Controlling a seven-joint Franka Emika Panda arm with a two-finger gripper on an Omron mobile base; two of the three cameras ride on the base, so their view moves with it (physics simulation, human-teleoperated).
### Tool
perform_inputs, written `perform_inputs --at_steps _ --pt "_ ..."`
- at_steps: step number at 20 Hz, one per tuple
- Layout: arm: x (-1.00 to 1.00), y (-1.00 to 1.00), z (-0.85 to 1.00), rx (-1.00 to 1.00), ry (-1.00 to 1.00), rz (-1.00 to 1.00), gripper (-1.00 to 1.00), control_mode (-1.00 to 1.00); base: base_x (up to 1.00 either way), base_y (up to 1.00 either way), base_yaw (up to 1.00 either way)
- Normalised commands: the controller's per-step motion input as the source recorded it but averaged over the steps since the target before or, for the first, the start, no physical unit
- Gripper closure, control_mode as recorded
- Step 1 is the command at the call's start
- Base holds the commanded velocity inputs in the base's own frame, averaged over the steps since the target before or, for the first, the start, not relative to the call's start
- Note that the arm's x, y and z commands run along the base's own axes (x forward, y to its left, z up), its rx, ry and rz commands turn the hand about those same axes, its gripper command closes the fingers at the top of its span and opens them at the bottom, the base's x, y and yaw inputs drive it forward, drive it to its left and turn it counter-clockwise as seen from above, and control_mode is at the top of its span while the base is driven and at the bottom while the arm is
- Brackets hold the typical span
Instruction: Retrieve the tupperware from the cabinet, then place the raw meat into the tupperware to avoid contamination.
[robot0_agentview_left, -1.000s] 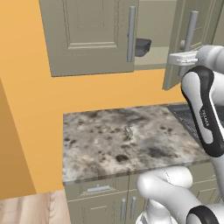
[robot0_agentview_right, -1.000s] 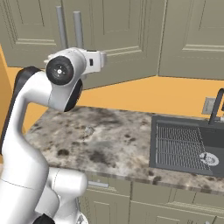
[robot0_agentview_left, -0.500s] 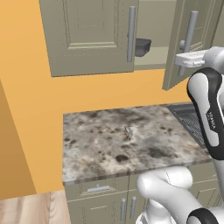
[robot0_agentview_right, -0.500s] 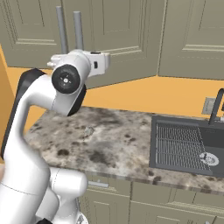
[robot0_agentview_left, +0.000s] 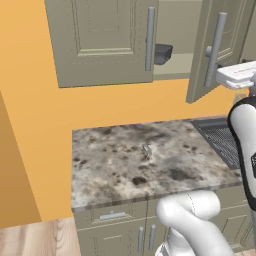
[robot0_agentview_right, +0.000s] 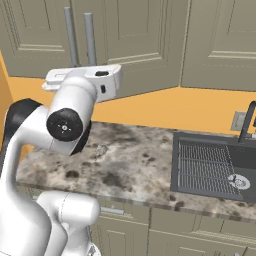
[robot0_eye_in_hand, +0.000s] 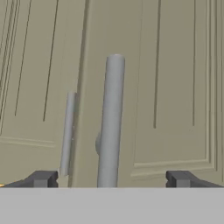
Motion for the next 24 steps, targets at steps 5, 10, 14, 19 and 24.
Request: perform_inputs --at_steps 5,10,14,19,24 --pt "-0.58 0.15 0.11 -0.05 0.00 -0.01 -1.00 -1.00 0.00 0.00 0.00" --pt "-0.48 0.30 0.08 -0.11 0.02 -0.01 -1.00 -1.00 0.00 0.00 0.00" --pt "-0.42 0.37 0.07 -0.15 0.00 0.00 -1.00 -1.00 0.00 0.00 0.00" --pt "-0.33 0.43 0.02 -0.19 0.03 -0.01 -1.00 -1.00 0.00 0.00 0.00" --pt "-0.16 0.44 0.00 -0.21 0.11 -0.02 -1.00 -1.00 0.00 0.00 0.00"
